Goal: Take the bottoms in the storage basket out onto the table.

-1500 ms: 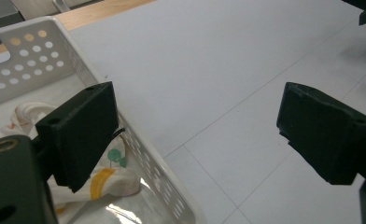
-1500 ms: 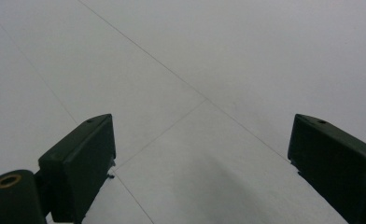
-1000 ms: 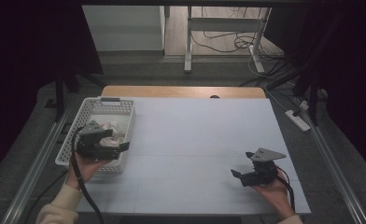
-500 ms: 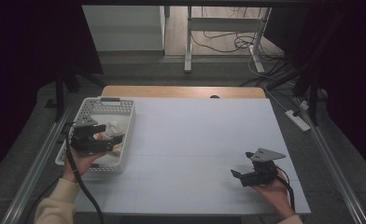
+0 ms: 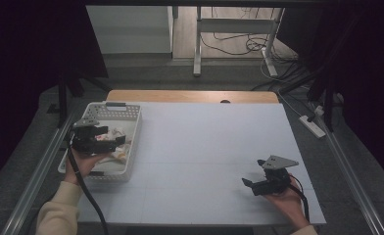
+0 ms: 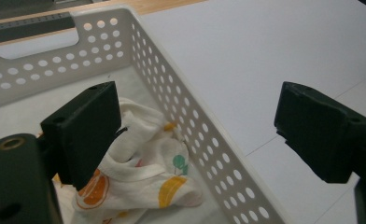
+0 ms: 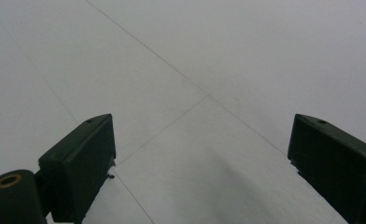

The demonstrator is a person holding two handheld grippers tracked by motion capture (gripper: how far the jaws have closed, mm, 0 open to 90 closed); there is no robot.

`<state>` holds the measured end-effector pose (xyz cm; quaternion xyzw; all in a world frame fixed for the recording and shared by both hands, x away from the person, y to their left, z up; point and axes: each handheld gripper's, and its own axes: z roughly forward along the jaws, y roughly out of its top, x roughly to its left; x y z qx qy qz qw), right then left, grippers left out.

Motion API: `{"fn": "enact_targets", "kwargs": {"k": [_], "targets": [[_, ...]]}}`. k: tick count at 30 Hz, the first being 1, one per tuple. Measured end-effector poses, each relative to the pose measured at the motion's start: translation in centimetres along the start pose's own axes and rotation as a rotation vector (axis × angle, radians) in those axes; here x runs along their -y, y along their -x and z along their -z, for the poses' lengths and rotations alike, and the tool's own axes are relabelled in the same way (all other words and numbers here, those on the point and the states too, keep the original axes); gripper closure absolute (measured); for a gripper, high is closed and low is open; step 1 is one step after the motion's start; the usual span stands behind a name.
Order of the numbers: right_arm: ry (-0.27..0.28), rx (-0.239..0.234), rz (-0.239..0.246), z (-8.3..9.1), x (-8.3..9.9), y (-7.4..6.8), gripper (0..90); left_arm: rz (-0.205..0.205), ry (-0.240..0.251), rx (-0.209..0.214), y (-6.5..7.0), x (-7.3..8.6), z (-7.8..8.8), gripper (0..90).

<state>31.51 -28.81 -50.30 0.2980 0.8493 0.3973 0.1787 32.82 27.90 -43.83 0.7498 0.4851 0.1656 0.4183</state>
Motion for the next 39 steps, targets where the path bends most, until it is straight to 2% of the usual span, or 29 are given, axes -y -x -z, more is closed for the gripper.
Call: {"fn": "enact_targets", "kwargs": {"k": [9, 15, 25, 32, 39], "targets": [[-0.003, -0.001, 0.006, 0.0, 0.1, 0.0, 7.5, 0.015, -0.006, -0.015, -1.0, -0.2, -0.3, 14.0], [0.006, 0.004, 0.011, 0.0, 0.0, -0.1, 7.9, 0.009, -0.022, -0.03, -1.8, -0.7, -0.9, 13.9], [0.0, 0.001, 0.01, 0.0, 0.1, -0.1, 7.8, 0.011, -0.035, -0.023, -2.5, -1.1, -1.6, 13.9], [-0.009, 0.002, 0.009, -0.1, 0.1, -0.1, 7.8, 0.035, -0.069, -0.018, -4.0, -1.4, -2.8, 13.9], [-0.014, 0.005, 0.011, -0.1, 0.1, 0.0, 7.8, 0.045, -0.09, -0.013, -4.5, -1.2, -3.3, 14.3]]}}
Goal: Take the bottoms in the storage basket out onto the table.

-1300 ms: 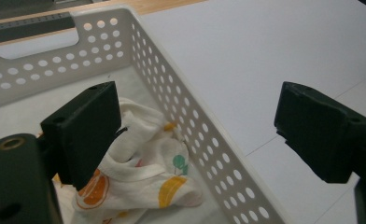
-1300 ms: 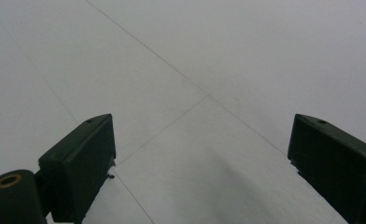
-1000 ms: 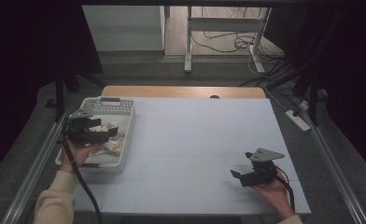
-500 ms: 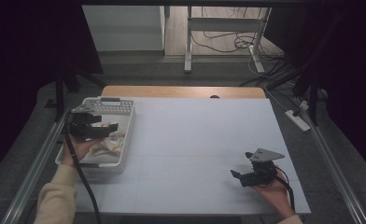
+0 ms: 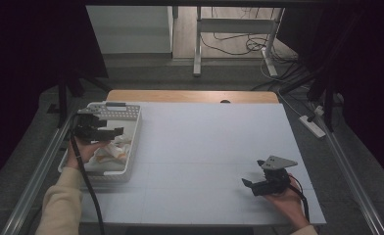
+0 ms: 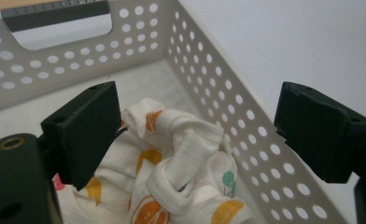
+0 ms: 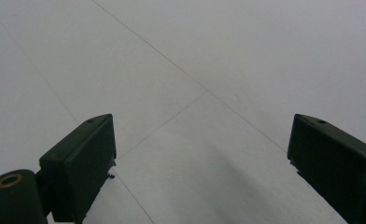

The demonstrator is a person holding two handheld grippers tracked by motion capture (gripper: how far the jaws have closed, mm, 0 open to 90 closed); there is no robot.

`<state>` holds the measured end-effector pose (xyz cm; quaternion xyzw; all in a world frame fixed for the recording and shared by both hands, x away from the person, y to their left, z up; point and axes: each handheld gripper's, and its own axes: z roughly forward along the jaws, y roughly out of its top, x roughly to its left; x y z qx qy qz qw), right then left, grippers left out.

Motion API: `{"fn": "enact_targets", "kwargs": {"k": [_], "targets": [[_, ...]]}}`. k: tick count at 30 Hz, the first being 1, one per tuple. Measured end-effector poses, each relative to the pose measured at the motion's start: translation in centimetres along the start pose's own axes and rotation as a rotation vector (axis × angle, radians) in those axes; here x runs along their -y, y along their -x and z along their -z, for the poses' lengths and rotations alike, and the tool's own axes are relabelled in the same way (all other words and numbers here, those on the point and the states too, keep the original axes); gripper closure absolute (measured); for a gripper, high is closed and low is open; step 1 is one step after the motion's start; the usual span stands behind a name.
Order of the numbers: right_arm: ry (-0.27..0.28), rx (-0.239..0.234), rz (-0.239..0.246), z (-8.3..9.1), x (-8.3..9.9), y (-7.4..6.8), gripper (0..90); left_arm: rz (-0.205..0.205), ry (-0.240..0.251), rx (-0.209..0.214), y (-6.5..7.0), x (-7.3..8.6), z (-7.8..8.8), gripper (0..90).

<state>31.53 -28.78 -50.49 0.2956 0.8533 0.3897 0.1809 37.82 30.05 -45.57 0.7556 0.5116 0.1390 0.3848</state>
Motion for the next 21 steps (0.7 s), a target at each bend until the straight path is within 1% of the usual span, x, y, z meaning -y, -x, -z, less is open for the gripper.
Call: {"fn": "enact_targets", "kwargs": {"k": [3, 5, 6, 7, 8, 9, 12, 14, 16, 19, 21], "targets": [[0.006, 0.004, 0.006, 0.1, 0.0, -0.1, 7.9, 0.01, -0.023, -0.004, -0.3, 0.3, -0.3, 14.5], [0.005, 0.005, 0.006, 0.1, 0.0, -0.1, 7.9, 0.012, -0.04, -0.009, -0.5, 0.5, -0.5, 14.5], [0.005, 0.005, 0.006, 0.1, 0.0, -0.1, 7.9, 0.012, -0.04, -0.009, -0.5, 0.5, -0.5, 14.5], [0.005, 0.003, 0.005, 0.1, 0.0, -0.1, 7.9, 0.011, -0.054, -0.016, -0.6, 0.6, -0.8, 14.5], [0.005, 0.003, 0.005, 0.1, 0.0, -0.1, 7.9, 0.011, -0.054, -0.016, -0.6, 0.6, -0.8, 14.5], [0.004, 0.003, 0.006, 0.1, 0.0, -0.1, 7.9, 0.008, -0.066, -0.022, -0.7, 0.7, -1.0, 14.4], [0.003, 0.002, 0.006, 0.1, 0.0, -0.1, 7.9, 0.009, -0.078, -0.029, -0.8, 0.8, -1.1, 14.4], [0.002, 0.001, 0.007, 0.0, 0.0, -0.1, 7.9, 0.02, -0.089, -0.021, -1.0, 0.9, -1.3, 14.3], [0.001, 0.001, 0.007, 0.0, 0.0, -0.1, 7.9, 0.02, -0.093, -0.025, -1.0, 0.9, -1.4, 14.3], [-0.002, -0.002, 0.009, 0.0, 0.0, -0.1, 7.9, 0.028, -0.118, -0.033, -1.4, 1.2, -1.8, 14.1], [-0.003, -0.003, 0.009, 0.0, 0.0, -0.1, 7.8, 0.025, -0.124, -0.04, -1.4, 1.3, -1.8, 14.2]]}}
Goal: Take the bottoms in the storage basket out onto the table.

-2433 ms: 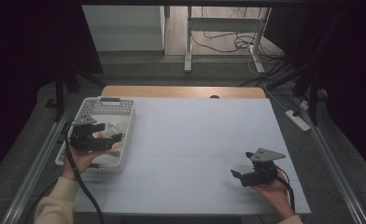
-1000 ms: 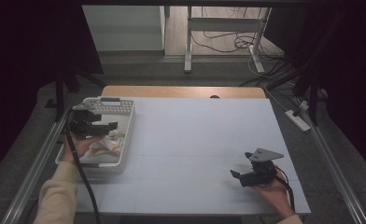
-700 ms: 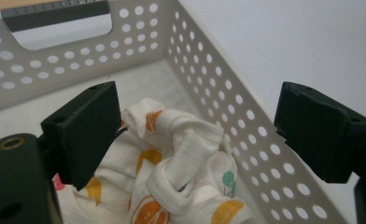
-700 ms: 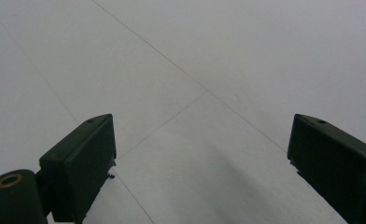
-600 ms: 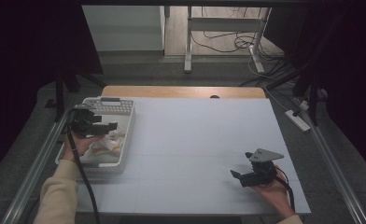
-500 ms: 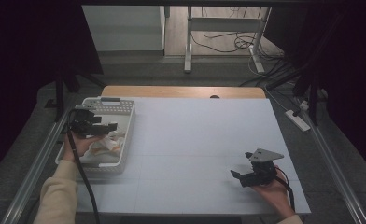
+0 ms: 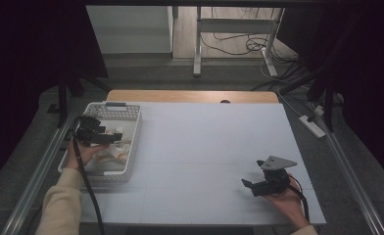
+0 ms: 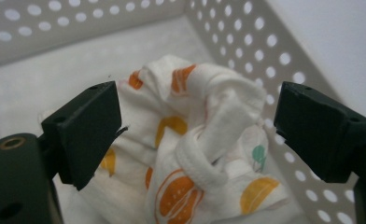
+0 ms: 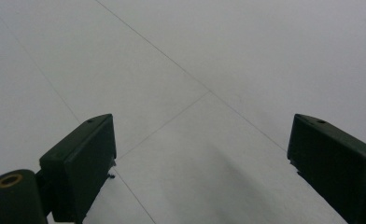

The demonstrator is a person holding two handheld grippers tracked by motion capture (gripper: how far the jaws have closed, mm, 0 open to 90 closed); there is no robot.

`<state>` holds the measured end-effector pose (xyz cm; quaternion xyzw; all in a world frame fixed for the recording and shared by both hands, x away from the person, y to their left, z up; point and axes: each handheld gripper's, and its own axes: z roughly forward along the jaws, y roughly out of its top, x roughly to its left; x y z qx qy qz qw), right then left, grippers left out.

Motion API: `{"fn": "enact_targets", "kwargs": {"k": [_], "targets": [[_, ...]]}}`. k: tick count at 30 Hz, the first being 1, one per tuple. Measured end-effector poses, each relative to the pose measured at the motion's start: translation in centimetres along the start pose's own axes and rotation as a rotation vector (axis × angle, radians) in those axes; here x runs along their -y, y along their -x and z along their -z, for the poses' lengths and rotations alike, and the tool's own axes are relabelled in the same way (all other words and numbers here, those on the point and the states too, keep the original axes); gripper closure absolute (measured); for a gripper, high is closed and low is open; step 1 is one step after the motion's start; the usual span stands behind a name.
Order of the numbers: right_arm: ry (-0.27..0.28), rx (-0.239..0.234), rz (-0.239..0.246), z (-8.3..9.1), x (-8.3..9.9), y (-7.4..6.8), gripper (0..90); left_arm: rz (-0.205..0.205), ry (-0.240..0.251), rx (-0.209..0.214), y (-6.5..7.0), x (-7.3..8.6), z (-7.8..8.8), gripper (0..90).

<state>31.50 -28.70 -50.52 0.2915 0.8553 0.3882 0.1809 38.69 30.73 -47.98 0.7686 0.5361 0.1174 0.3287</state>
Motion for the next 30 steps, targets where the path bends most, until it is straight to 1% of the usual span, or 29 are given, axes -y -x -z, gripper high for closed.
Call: {"fn": "enact_targets", "kwargs": {"k": [2, 4, 7, 8, 9, 10, 11, 13, 16, 17, 18, 19, 20, 21, 22, 23, 24, 25, 26, 27, 30], "targets": [[-0.003, -0.002, 0.0, 0.0, 0.0, 0.0, 7.8, 0.0, -0.016, -0.003, -0.1, 0.1, -0.3, 14.1], [-0.001, -0.003, -0.001, -0.1, 0.0, 0.0, 7.9, -0.002, -0.02, -0.005, -0.1, 0.1, -0.4, 14.1], [0.009, 0.001, 0.0, 0.1, 0.0, -0.1, 7.9, -0.011, -0.034, -0.015, 0.0, 0.1, -0.6, 13.8], [0.006, 0.002, 0.0, 0.1, 0.0, 0.0, 7.9, -0.019, -0.047, -0.022, 0.1, 0.1, -0.8, 13.7], [0.003, 0.002, 0.0, 0.1, 0.0, 0.0, 7.9, -0.019, -0.047, -0.022, 0.1, 0.1, -0.8, 13.7], [0.002, 0.0, 0.0, 0.0, 0.0, 0.0, 7.9, -0.022, -0.061, -0.026, 0.1, 0.1, -1.0, 13.7], [0.002, 0.0, 0.0, 0.0, 0.0, 0.0, 7.9, -0.022, -0.061, -0.026, 0.1, 0.1, -1.0, 13.6], [0.0, -0.002, 0.003, 0.0, 0.0, 0.0, 7.8, -0.034, -0.075, -0.032, 0.3, 0.1, -1.1, 13.6], [-0.006, -0.005, -0.001, -0.1, 0.0, 0.0, 7.8, -0.042, -0.092, -0.031, 0.4, 0.0, -1.4, 13.3], [-0.006, -0.005, -0.001, -0.1, 0.0, 0.0, 7.8, -0.047, -0.103, -0.032, 0.4, 0.0, -1.5, 13.3], [-0.006, -0.005, -0.001, -0.1, 0.0, 0.0, 7.9, -0.059, -0.128, -0.038, 0.5, -0.2, -1.9, 13.3], [-0.005, -0.005, -0.001, -0.1, 0.0, 0.0, 7.9, -0.059, -0.128, -0.038, 0.5, -0.2, -1.9, 13.3], [-0.005, -0.004, -0.002, -0.1, 0.0, 0.0, 7.9, -0.074, -0.159, -0.044, 0.6, -0.4, -2.3, 13.3], [-0.005, -0.004, -0.002, -0.1, 0.0, 0.0, 7.9, -0.074, -0.159, -0.044, 0.6, -0.4, -2.3, 13.3], [-0.007, -0.005, -0.001, -0.1, 0.0, -0.1, 7.9, -0.09, -0.197, -0.044, 0.8, -0.6, -2.9, 13.1], [-0.007, -0.005, -0.001, -0.1, 0.0, -0.1, 7.9, -0.09, -0.197, -0.044, 0.8, -0.6, -2.9, 12.9], [-0.009, -0.004, 0.004, -0.1, 0.0, -0.1, 7.9, -0.098, -0.234, -0.043, 1.0, -0.6, -3.5, 12.7], [-0.009, -0.004, 0.004, -0.1, 0.0, -0.1, 7.9, -0.098, -0.234, -0.043, 1.0, -0.6, -3.5, 12.6], [-0.01, -0.003, 0.006, -0.1, 0.0, -0.2, 7.8, -0.101, -0.251, -0.038, 1.0, -0.6, -3.8, 12.6], [-0.012, -0.001, 0.008, -0.1, 0.0, -0.2, 7.9, -0.098, -0.258, -0.034, 1.0, -0.6, -4.0, 12.6], [-0.013, -0.001, 0.005, -0.1, 0.0, -0.1, 7.9, -0.086, -0.263, -0.031, 0.8, -0.6, -4.2, 13.5]]}}
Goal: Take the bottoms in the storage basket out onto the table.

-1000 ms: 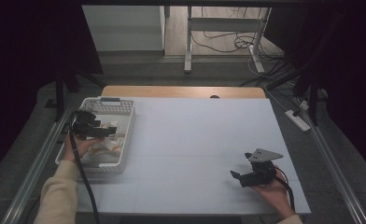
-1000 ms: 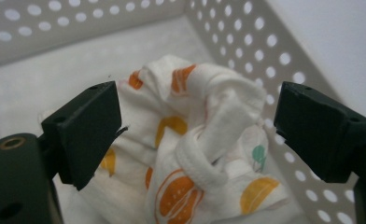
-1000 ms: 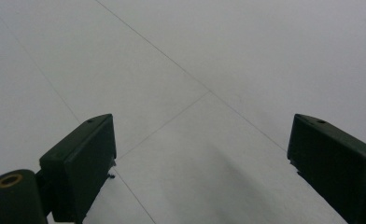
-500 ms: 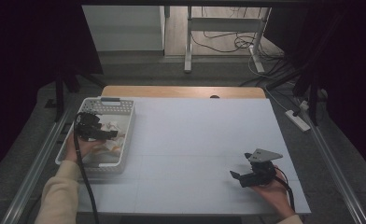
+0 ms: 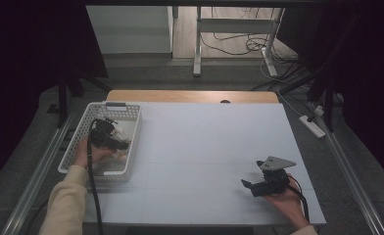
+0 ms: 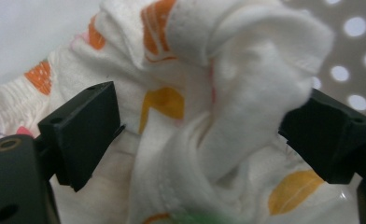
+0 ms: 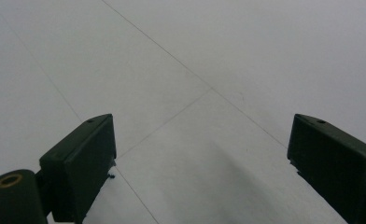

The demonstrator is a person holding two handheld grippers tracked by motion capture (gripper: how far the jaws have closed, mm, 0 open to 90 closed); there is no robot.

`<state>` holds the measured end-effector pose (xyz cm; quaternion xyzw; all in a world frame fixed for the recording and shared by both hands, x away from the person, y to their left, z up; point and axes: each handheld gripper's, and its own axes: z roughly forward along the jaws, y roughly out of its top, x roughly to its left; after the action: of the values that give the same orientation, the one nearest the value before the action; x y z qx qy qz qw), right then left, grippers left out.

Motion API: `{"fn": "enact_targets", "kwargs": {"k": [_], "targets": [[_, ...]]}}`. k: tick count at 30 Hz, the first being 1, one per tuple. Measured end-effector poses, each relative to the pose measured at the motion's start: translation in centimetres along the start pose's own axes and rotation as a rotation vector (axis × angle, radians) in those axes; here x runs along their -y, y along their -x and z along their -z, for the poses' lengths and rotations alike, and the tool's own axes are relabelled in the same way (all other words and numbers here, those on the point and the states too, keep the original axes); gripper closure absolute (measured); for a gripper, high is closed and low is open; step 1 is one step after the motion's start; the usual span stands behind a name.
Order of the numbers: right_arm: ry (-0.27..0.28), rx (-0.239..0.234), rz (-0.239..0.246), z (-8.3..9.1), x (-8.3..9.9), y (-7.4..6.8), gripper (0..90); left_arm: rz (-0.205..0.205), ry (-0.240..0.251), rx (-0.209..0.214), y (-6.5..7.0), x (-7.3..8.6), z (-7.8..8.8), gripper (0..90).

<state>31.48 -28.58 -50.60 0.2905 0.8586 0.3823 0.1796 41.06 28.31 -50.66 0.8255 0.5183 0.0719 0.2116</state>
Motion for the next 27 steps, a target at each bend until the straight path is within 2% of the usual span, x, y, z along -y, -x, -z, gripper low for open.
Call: {"fn": "enact_targets", "kwargs": {"k": [4, 6, 7, 8, 12, 13, 14, 16, 21, 27], "targets": [[-0.002, 0.001, 0.002, 0.0, 0.0, 0.0, 7.9, 0.025, -0.008, 0.001, -0.4, 0.1, -0.2, 16.7], [-0.002, 0.001, 0.001, 0.0, 0.0, 0.0, 7.8, 0.031, -0.006, -0.005, -0.4, 0.2, -0.2, 23.7], [-0.002, 0.001, 0.001, 0.0, 0.0, 0.0, 7.8, 0.032, -0.004, -0.007, -0.4, 0.2, -0.2, 23.7], [-0.002, 0.002, 0.001, 0.0, 0.0, 0.0, 7.9, 0.041, -0.002, -0.009, -0.6, 0.3, -0.1, 31.0], [-0.003, 0.004, 0.002, 0.0, 0.0, 0.0, 7.9, 0.073, -0.008, -0.018, -1.0, 0.4, -0.1, 49.8], [-0.003, 0.004, 0.002, 0.0, 0.0, 0.0, 7.9, 0.073, -0.008, -0.018, -1.0, 0.4, -0.1, 53.8], [-0.003, 0.004, 0.002, 0.0, 0.0, 0.0, 7.8, 0.076, -0.009, -0.017, -1.1, 0.4, -0.1, 53.8], [-0.005, 0.005, 0.004, -0.1, 0.0, 0.0, 7.8, 0.075, -0.014, -0.018, -1.2, 0.4, 0.0, 68.8], [-0.005, 0.008, 0.003, -0.1, 0.0, 0.0, 7.8, 0.08, -0.005, 0.001, -1.5, 0.4, 0.3, 76.6], [-0.001, 0.013, 0.001, 0.0, 0.0, 0.1, 7.9, 0.08, 0.016, 0.011, -1.7, 0.7, 1.3, 78.5]]}}
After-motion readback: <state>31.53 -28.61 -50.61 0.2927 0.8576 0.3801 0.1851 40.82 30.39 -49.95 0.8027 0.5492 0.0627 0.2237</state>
